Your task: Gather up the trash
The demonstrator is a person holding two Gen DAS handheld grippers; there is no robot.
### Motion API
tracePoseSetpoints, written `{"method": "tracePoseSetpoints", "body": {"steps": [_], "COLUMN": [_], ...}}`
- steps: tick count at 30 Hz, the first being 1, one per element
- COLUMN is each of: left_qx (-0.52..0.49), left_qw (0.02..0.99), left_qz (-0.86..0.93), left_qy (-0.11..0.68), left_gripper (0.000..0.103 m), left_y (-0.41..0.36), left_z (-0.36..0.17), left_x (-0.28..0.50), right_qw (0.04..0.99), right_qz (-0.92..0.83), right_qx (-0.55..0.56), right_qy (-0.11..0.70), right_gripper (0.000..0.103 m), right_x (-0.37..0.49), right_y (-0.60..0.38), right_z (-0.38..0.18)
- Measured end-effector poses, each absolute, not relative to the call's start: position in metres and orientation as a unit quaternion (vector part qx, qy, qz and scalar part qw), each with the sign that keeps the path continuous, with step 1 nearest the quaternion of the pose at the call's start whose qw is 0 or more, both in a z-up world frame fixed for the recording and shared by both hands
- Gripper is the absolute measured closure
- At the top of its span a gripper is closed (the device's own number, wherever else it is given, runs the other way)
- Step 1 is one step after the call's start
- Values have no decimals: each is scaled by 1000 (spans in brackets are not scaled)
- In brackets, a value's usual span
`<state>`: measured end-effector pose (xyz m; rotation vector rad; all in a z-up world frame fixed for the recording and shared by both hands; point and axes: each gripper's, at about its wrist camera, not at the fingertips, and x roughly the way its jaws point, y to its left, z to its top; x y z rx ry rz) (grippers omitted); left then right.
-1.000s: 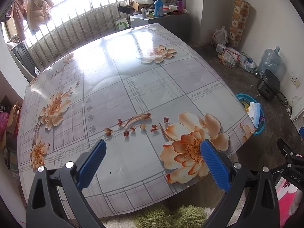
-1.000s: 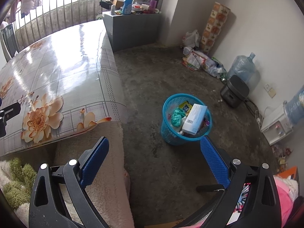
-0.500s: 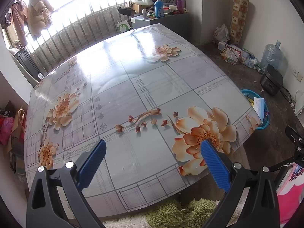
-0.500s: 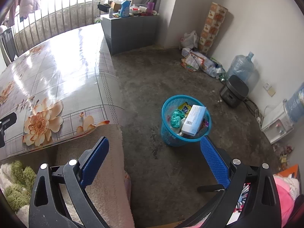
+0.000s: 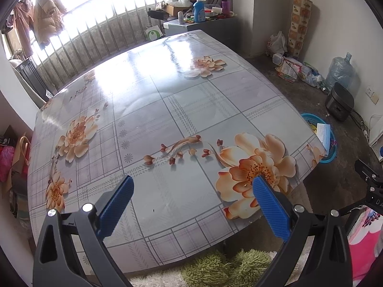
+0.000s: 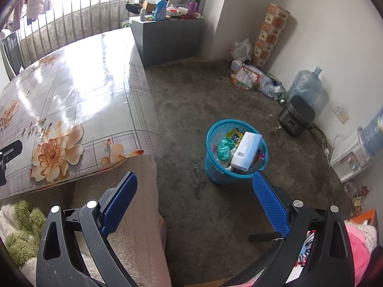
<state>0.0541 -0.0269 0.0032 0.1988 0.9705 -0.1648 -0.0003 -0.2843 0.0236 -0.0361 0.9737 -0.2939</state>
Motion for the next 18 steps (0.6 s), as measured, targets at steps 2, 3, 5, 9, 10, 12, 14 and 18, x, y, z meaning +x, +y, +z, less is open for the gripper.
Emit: {"method": "tracePoseSetpoints", "body": {"steps": [2, 3, 5, 9, 10, 12, 14, 18], "left_qx": [96, 96, 96, 97, 97, 98, 98, 98], "left_qw": [877, 877, 877, 878, 878, 878, 878, 878], "left_qz": [-81, -81, -82, -84, -85, -86, -87, -86], "left_qy": [464, 464, 464, 462, 461, 461, 461, 461], "left_gripper": [6, 6, 6, 6, 6, 6, 6, 6], "left_y": [-28, -28, -29, -31, -31, -32, -32, -32], "left_z": [3, 3, 4, 4, 5, 5, 5, 5], "left_x": [54, 54, 54, 53, 53, 53, 52, 52], "right_qw": [874, 874, 874, 874, 874, 874, 874, 874], "right_qz": [-141, -140, -140, -140, -140, -140, -140, -138], "right_qx": [-17, -17, -17, -18, -18, -17, -16, -14], "right_qy": [466, 465, 465, 466, 466, 466, 465, 465], "right_gripper": [10, 10, 10, 10, 10, 10, 10, 10], "right_x": [0, -1, -1, -1, 0, 0, -1, 0], "right_y": [-284, -284, -284, -285, -286, -286, -286, -288], "right_z": [24, 23, 23, 23, 23, 23, 24, 25]}}
